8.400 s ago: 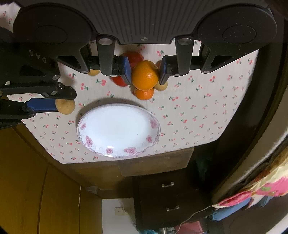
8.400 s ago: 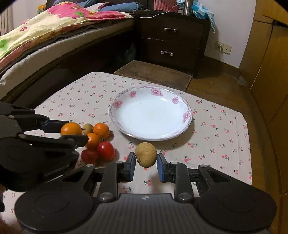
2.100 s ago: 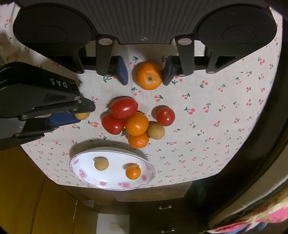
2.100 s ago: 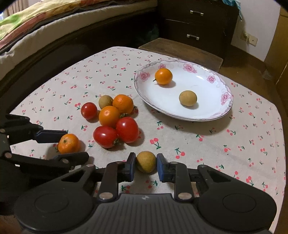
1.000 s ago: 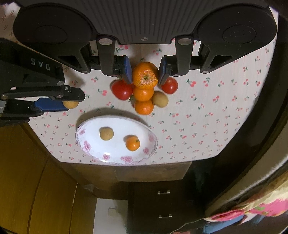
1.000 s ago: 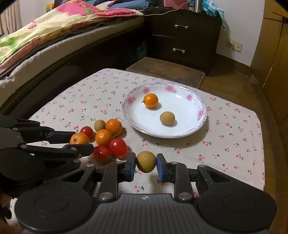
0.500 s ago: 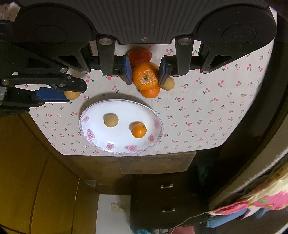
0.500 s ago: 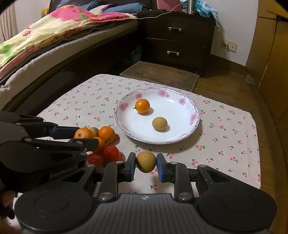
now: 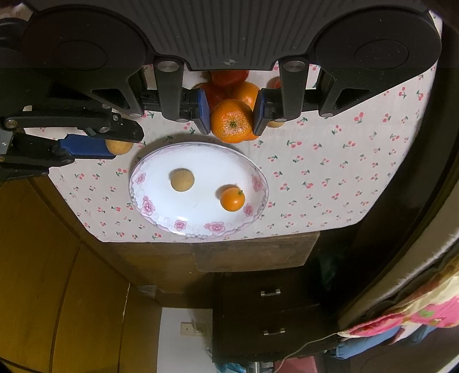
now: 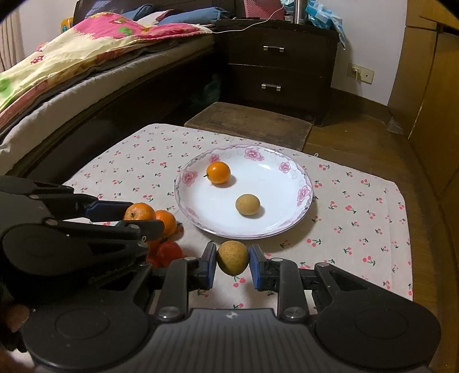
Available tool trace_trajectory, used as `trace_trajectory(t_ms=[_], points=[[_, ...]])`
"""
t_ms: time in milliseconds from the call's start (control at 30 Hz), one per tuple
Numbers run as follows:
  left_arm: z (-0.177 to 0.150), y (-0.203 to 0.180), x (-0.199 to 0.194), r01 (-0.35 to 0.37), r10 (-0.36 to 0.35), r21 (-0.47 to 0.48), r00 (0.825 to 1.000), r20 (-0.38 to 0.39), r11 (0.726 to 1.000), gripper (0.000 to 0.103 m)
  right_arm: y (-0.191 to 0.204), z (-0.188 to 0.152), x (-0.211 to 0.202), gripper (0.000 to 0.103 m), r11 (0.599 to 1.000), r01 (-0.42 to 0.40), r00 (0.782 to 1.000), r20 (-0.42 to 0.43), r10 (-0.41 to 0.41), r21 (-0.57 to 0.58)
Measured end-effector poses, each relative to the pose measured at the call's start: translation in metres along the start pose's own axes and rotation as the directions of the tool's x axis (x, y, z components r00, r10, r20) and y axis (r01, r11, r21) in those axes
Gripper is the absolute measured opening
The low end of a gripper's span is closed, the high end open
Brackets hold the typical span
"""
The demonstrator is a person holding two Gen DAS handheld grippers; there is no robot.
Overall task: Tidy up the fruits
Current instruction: 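Carry the tangerine and small tan fruit toward the white bowl, then lower the tangerine with the left tool while the right tool lowers the tan fruit, opening both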
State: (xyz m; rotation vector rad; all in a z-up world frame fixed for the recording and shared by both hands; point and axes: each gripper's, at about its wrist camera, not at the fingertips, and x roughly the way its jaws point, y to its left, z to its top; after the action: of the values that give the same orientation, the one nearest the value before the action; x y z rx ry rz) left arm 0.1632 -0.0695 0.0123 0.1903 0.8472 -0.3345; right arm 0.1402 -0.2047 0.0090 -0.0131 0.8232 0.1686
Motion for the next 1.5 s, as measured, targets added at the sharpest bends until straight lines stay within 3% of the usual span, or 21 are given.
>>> trace_trajectory(t_ms=[1033, 1500], points=[[0.035, -0.003, 0.033, -0.019, 0.019, 0.011, 1.0, 0.008, 1.0, 0.039, -0.027, 0.031, 0.028, 0.027, 0.998, 0.008, 1.0, 0.019, -0.009, 0.056], [0.044, 0.004, 0.066, -0.006, 0.005, -0.019, 0.999, -0.043, 1.0, 0.04, -0.036, 0.039, 0.063, 0.027, 0.998, -0.001, 1.0, -0.02, 0.002, 0.059]])
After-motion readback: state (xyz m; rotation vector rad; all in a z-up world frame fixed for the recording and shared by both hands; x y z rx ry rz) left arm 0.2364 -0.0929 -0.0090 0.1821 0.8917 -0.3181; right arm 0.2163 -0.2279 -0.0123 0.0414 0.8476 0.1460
